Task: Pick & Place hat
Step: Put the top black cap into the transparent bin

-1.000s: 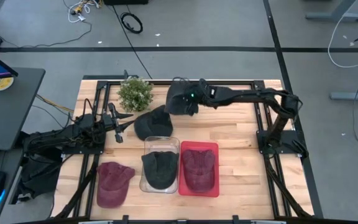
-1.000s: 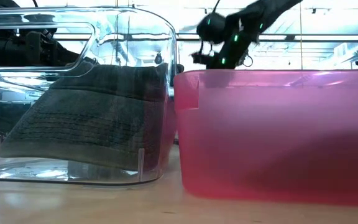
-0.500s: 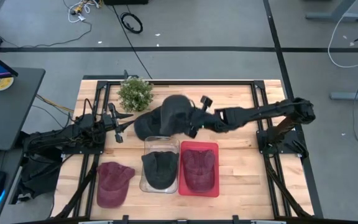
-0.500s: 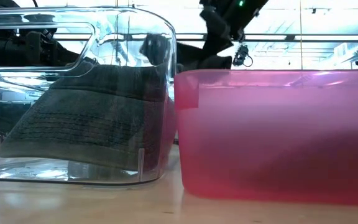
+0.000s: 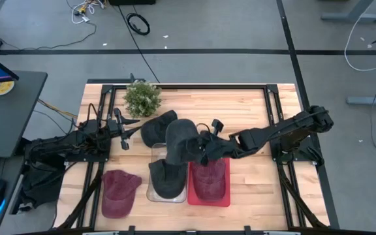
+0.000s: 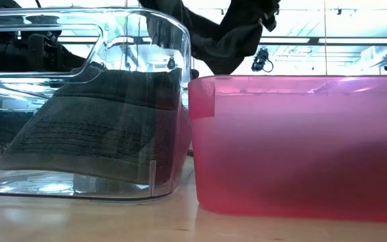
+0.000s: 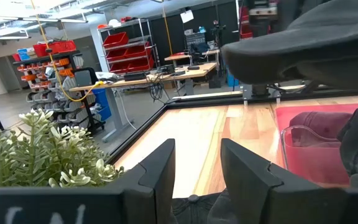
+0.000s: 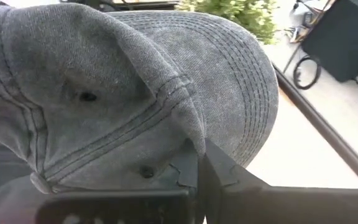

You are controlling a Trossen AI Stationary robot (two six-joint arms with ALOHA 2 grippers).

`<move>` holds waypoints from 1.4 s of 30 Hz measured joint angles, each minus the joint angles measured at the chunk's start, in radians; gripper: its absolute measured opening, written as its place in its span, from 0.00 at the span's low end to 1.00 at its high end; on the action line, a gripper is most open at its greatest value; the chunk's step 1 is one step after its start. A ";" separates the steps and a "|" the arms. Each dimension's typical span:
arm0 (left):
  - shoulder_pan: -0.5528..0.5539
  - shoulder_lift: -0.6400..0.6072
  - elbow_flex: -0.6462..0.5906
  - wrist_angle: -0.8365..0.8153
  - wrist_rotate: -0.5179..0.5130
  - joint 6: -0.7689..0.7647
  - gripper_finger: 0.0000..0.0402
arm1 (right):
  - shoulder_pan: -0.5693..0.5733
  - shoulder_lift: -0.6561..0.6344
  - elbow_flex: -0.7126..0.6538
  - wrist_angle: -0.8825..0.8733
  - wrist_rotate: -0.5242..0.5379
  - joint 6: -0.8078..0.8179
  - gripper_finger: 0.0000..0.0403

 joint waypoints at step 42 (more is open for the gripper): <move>0.000 0.000 0.000 0.000 0.000 0.000 0.33 | 0.030 0.474 0.327 -0.017 -0.252 0.157 0.01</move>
